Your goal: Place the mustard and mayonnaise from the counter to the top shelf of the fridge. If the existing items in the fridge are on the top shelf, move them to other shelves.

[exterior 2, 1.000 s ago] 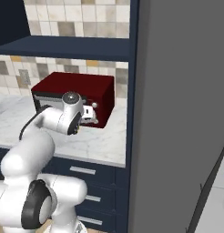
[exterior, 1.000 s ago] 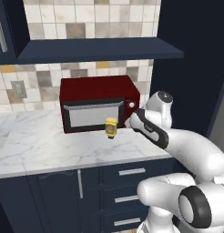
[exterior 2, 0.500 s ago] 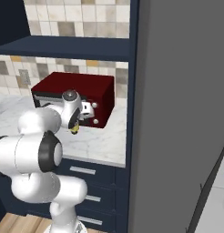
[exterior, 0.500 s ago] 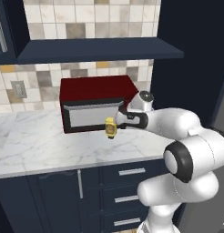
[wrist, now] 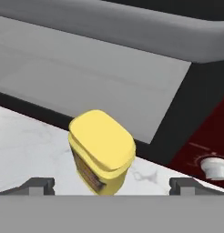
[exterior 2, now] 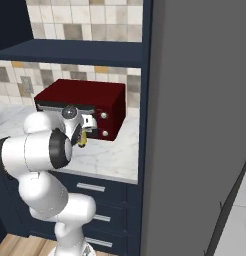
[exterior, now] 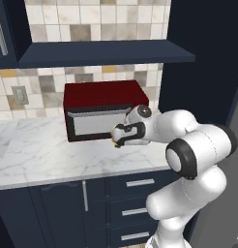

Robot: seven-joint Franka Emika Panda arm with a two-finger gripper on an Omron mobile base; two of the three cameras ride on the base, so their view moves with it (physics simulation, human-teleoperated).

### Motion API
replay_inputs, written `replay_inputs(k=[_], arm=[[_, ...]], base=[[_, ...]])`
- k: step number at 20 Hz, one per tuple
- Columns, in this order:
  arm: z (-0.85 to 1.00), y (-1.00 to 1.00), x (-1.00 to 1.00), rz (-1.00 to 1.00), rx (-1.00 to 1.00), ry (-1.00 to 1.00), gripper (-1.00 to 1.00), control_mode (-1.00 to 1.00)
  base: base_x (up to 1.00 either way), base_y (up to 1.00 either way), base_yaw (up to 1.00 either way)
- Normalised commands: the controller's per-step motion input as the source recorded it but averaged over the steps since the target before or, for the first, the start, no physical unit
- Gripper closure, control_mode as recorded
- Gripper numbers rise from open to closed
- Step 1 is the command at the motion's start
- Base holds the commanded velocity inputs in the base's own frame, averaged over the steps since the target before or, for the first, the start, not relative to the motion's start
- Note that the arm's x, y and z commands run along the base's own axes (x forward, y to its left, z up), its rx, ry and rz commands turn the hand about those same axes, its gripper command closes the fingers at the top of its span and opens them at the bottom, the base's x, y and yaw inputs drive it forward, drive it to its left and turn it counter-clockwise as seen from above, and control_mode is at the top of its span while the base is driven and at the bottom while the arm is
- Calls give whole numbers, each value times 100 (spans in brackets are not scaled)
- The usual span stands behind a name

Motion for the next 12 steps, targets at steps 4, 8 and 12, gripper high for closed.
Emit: replay_inputs(k=[4, 8, 12], arm=[[-12, 8, 3, 0, 0, -15, -100, -100], [-3, -18, 0, 0, 0, -12, -100, -100], [0, -6, 0, 0, 0, -10, -100, -100]], base=[[0, 0, 0], [0, 0, 0], [0, 0, 0]])
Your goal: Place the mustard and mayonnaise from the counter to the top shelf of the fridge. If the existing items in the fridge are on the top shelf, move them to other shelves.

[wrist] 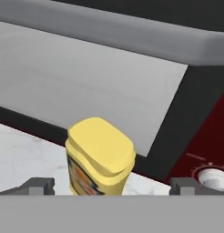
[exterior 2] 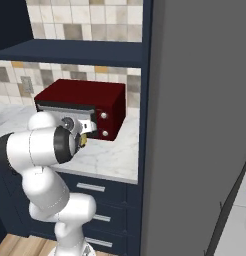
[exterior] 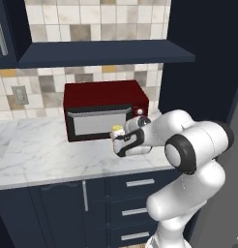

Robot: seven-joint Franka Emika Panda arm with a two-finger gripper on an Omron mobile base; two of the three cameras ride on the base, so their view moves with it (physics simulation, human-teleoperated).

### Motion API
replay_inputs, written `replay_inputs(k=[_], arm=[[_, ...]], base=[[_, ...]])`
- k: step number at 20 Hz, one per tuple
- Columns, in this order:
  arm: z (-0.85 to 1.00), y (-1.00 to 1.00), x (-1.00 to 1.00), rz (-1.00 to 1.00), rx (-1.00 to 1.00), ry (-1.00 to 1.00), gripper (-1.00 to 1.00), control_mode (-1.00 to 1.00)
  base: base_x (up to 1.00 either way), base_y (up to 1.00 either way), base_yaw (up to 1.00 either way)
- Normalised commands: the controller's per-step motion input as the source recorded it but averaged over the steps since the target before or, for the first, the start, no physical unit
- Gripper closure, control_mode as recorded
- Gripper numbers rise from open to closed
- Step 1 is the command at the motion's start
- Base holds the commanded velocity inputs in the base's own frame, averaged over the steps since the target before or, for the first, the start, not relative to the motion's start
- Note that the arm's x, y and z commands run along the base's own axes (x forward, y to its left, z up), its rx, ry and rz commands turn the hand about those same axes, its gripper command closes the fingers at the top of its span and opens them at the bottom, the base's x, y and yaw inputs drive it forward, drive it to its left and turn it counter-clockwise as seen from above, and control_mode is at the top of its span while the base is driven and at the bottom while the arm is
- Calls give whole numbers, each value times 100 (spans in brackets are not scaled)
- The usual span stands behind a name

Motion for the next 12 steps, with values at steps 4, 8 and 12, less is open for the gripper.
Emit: replay_inputs(k=[4, 8, 12], arm=[[-3, 3, 0, 0, 0, -12, -100, -100], [-16, 4, 2, 0, 0, -9, -100, -100], [-20, 0, 14, 0, 0, -6, -100, -100]], base=[[0, 0, 0], [0, 0, 0], [0, 0, 0]])
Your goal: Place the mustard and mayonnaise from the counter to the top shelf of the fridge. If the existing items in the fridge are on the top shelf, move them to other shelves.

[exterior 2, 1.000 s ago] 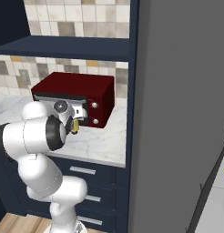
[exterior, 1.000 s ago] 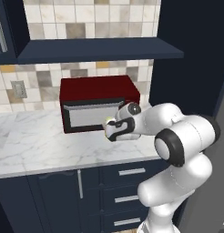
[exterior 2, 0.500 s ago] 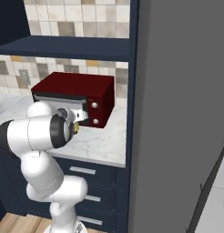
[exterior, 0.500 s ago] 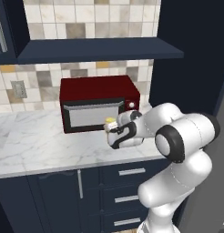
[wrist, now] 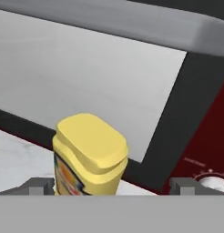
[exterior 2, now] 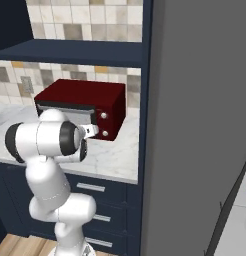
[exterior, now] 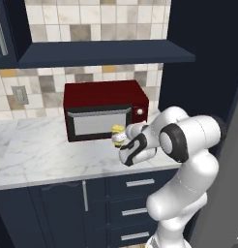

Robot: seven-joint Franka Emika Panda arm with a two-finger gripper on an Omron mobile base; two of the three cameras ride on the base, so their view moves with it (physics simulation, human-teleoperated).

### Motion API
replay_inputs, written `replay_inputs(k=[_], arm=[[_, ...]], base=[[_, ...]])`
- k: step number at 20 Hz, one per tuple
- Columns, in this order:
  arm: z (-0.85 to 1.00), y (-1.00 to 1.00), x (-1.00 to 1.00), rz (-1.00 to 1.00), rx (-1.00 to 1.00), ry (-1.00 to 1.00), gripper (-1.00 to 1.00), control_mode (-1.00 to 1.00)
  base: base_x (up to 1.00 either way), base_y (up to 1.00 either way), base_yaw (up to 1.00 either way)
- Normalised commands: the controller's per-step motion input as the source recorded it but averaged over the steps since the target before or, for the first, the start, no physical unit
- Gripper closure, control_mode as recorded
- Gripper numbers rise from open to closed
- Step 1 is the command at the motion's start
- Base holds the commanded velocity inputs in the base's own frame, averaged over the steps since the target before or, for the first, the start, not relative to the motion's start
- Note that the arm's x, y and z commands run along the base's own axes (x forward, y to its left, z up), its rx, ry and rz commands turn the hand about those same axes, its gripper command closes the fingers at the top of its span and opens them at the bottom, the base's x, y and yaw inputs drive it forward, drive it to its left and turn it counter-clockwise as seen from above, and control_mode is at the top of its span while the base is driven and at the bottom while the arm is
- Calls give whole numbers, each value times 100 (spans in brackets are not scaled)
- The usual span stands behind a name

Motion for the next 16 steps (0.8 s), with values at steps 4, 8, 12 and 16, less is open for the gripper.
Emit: replay_inputs(k=[4, 8, 12, 16], arm=[[-4, 3, 17, 0, 0, -2, -100, -100], [0, 21, 13, 0, 0, 0, -100, -100], [-2, 31, 3, 0, 0, 0, -100, -100], [0, 8, 11, 0, 0, -1, -100, -100]], base=[[0, 0, 0], [0, 0, 0], [0, 0, 0], [0, 0, 0]])
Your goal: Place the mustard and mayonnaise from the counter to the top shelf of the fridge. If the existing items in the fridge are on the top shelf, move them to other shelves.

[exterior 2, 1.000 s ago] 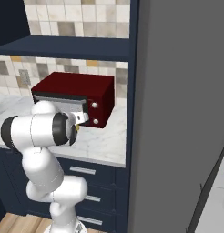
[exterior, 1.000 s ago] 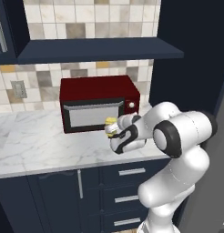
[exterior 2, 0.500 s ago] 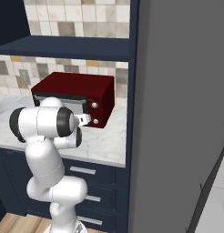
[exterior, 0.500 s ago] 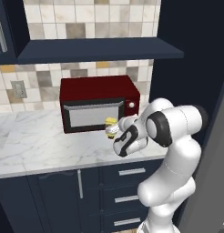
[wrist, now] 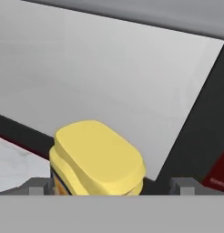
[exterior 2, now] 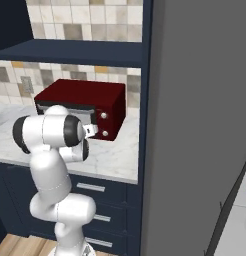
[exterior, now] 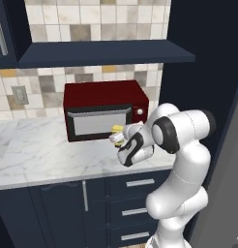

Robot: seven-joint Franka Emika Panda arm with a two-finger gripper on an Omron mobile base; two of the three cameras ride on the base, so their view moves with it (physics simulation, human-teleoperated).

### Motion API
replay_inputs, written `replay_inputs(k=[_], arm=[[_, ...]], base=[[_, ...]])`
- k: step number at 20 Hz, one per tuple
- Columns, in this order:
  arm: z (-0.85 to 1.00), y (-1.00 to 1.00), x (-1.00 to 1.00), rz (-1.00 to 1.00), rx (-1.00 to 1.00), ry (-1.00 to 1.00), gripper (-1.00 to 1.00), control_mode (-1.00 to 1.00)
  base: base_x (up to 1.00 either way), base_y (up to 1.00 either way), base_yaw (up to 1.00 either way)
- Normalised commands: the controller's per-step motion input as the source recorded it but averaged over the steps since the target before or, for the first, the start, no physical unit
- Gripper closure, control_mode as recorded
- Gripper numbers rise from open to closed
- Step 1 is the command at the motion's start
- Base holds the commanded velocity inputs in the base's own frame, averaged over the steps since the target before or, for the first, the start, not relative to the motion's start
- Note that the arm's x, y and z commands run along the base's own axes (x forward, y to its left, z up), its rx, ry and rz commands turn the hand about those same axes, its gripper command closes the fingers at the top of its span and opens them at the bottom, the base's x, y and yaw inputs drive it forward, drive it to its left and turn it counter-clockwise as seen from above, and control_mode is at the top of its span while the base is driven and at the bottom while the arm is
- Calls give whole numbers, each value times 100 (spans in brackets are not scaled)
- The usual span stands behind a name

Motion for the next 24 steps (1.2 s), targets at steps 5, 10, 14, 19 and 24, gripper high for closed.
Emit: replay_inputs(k=[5, 10, 14, 19, 24], arm=[[0, 8, 5, 1, 0, -1, 100, -100], [-3, 13, 1, 0, 0, 2, 100, -100], [25, 0, -14, 0, 0, -4, 100, -100], [92, 5, -25, -1, 0, -5, 100, -100], [89, 1, -40, 0, 0, 0, 100, -100]], base=[[0, 0, 0], [0, 0, 0], [0, 0, 0], [0, 0, 0], [0, 0, 0]])
